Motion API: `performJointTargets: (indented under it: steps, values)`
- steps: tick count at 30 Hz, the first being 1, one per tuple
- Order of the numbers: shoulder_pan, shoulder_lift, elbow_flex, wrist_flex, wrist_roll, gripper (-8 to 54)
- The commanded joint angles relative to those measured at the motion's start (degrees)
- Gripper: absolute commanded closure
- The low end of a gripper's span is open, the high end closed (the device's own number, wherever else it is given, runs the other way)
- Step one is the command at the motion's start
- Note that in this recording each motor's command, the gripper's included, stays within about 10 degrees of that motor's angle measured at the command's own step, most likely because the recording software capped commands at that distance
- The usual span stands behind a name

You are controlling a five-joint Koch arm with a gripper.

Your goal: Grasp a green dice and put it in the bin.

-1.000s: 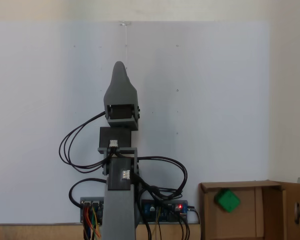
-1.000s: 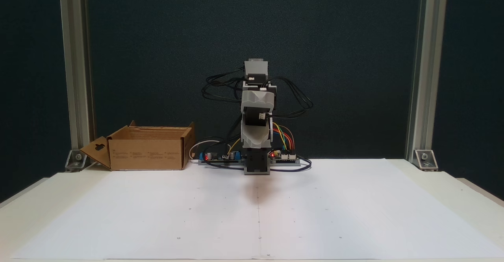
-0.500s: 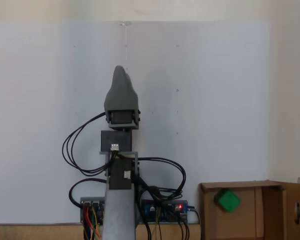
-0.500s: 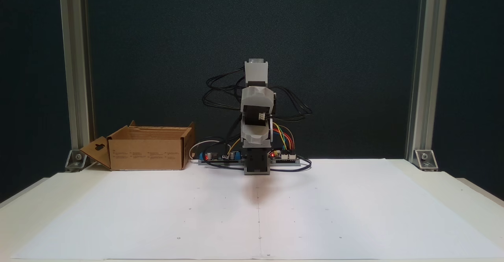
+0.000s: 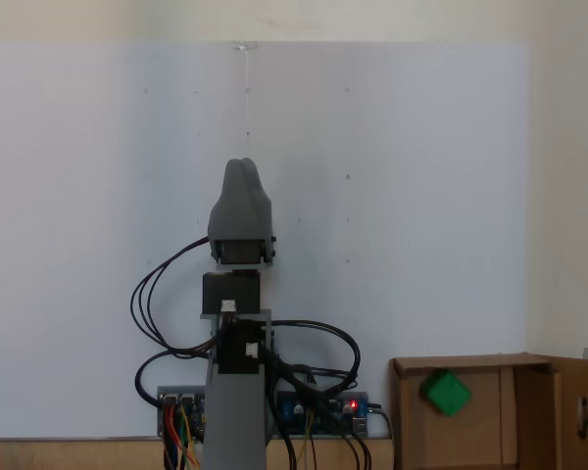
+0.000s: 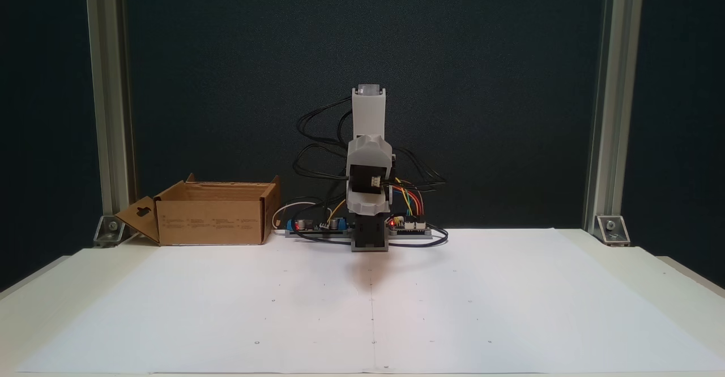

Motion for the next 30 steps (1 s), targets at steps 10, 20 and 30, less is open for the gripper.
performJointTargets:
  steps: [10,20,30]
  values:
    - [0.5,6.3,2.9,-19.5,-3.7,0.3]
    - [0.6,6.3,4.7,-30.3,-3.8,0.3]
    - [0.6,6.3,5.7,-31.4,-3.7,0.3]
